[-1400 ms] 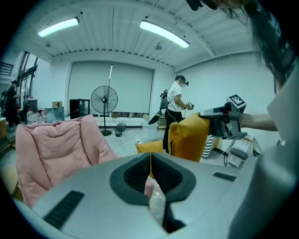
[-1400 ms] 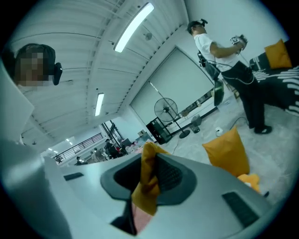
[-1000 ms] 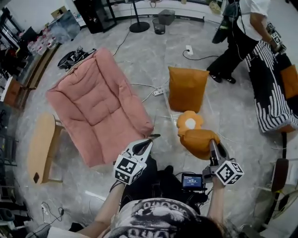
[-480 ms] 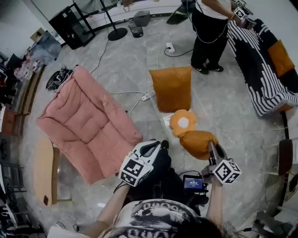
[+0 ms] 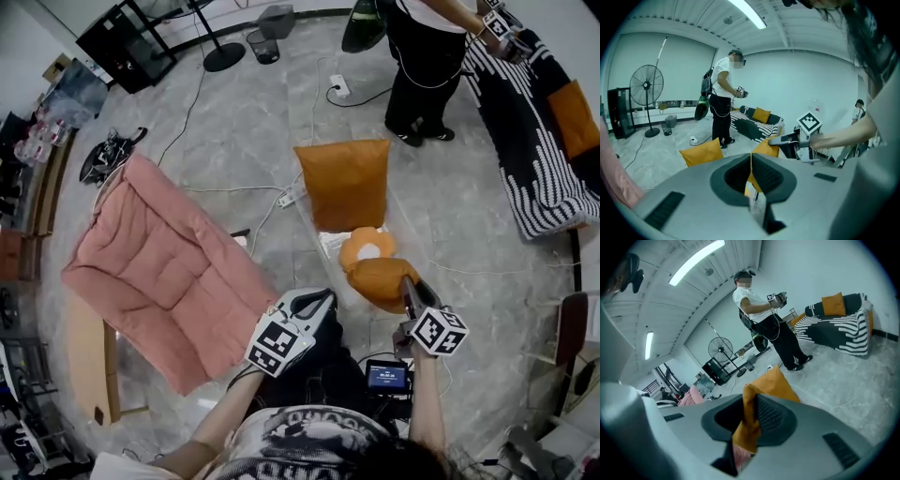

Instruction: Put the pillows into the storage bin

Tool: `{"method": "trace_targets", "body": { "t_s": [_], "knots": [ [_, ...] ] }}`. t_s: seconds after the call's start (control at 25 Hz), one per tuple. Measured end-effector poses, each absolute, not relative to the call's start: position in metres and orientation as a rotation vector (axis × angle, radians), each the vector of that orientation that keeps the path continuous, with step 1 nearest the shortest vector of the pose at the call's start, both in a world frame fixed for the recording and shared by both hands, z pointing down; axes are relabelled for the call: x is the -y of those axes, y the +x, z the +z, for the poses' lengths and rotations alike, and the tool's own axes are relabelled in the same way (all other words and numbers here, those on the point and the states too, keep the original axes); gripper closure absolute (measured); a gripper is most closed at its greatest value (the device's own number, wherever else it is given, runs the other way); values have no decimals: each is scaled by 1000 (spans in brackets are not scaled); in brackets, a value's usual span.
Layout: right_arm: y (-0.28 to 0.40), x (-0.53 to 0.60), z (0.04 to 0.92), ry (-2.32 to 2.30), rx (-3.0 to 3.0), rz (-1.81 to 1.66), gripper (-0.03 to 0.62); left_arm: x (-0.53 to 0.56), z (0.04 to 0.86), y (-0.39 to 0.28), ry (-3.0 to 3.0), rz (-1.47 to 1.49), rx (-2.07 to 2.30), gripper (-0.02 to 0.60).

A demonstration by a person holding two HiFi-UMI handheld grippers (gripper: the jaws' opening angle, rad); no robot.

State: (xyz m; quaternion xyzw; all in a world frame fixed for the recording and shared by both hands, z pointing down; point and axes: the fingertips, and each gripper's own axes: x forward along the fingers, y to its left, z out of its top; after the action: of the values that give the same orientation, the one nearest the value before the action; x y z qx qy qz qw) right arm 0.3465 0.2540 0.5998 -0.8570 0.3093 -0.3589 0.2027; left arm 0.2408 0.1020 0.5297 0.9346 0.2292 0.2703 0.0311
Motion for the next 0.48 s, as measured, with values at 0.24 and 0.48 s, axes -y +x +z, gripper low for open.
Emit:
{"method": "trace_targets", "body": {
  "t_s": [0.24, 0.48],
  "knots": [
    [399, -177, 673, -2456, -941, -1205, 485, -63, 544, 282, 2874, 893, -716, 565],
    [399, -124, 707, -2348, -1065, -1357, 352, -28, 560, 294, 2840, 930, -629, 565]
  ]
}}
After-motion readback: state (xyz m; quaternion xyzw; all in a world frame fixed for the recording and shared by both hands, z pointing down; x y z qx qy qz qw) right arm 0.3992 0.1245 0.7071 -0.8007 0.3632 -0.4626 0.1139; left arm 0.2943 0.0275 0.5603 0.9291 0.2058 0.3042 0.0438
